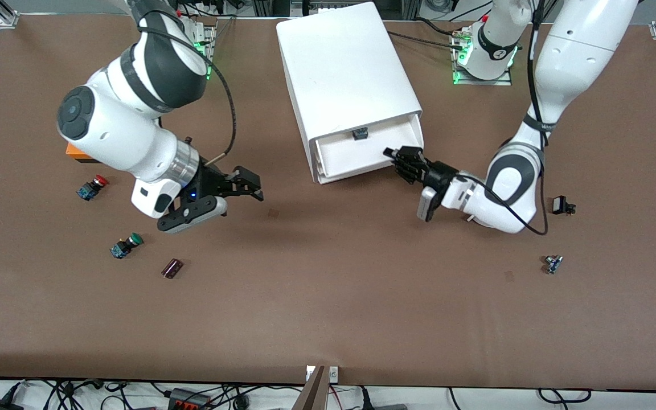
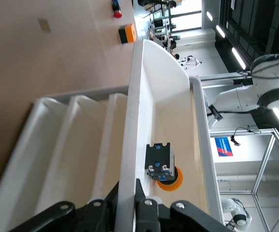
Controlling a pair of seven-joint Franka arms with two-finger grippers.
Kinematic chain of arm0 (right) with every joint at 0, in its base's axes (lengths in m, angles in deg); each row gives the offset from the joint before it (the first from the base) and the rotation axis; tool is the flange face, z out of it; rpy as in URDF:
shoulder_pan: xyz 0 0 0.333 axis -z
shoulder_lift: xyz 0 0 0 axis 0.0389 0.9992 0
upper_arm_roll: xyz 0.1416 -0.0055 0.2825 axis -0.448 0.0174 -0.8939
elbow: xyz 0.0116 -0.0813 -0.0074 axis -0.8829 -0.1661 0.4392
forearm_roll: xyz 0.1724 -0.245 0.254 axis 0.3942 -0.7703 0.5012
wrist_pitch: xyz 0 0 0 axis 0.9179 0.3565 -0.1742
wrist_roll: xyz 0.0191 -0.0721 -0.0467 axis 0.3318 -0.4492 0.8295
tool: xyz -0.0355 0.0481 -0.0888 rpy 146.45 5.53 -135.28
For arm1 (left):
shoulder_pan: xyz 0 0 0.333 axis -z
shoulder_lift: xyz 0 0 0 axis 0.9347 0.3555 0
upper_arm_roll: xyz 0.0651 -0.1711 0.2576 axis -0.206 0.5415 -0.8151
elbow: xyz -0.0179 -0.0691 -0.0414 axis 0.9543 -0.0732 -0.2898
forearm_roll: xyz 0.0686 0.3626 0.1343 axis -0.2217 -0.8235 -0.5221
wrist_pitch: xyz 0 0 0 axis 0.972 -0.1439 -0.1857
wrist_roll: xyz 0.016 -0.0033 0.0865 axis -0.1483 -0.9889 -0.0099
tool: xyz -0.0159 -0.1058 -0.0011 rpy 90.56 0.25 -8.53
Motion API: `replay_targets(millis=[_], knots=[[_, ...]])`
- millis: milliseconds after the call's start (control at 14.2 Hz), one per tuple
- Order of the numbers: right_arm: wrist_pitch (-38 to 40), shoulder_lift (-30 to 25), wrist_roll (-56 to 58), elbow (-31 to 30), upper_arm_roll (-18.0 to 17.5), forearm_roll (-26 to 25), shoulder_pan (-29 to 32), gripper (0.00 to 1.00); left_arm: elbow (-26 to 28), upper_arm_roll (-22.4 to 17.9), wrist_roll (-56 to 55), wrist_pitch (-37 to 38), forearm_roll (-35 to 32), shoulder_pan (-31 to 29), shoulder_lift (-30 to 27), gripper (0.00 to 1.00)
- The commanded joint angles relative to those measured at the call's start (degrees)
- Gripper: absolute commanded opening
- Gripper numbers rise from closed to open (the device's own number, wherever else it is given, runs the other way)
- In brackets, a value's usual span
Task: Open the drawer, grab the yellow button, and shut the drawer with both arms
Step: 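Reach the right gripper into the drawer while the left gripper draws back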
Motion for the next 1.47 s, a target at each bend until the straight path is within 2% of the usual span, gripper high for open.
replay_targets(millis=[0,70,140,211,421,632,842,1053,1193,1404], knots=[[-1.3,1.4,-1.5,1.6,0.3,1.3,-1.3,1.0,-8.3,-0.6,-1.8,-2.1,-2.5,0.2,6.6,0.15],[-1.7,1.4,-1.6,1.6,0.3,1.3,-1.4,1.0,-8.5,-0.6,-3.6,-2.1,-2.6,0.2,6.5,0.21],[-2.6,1.6,-2.1,1.6,0.2,1.3,-1.8,1.0,-9.2,-0.6,-4.8,-2.1,-2.6,0.2,6.4,0.51],[-3.6,1.7,-3.4,1.6,0.2,1.3,-2.1,1.0,-10.1,-0.6,-4.7,-2.2,-2.7,0.1,6.1,1.0],[-6.4,2.1,-6.9,1.7,0.4,0.9,-5.1,1.0,-14.4,-0.7,-6.9,-1.6,-4.9,-1.0,5.9,1.0],[-6.3,2.1,-7.8,1.7,0.4,0.6,-6.4,1.0,-18.6,-0.6,-18.9,2.7,-11.0,-2.7,4.5,1.0],[-5.7,3.3,-13.0,4.1,0.5,-3.8,-9.0,1.0,-25.6,0.0,-34.5,6.9,-22.2,-2.7,3.0,1.0],[-4.3,5.5,-22.8,8.1,0.4,-10.9,-12.3,1.0,-27.0,0.1,-46.1,8.7,-33.0,-2.0,-1.4,1.0],[-3.3,6.5,-25.3,10.3,0.5,-11.8,-13.9,1.0,-27.7,0.5,-51.4,8.7,-40.7,-0.4,-4.2,1.0],[-3.0,8.0,-27.9,12.4,0.5,-11.8,-15.9,1.0,-30.6,0.4,-52.7,9.8,-55.9,2.1,-6.2,1.0]])
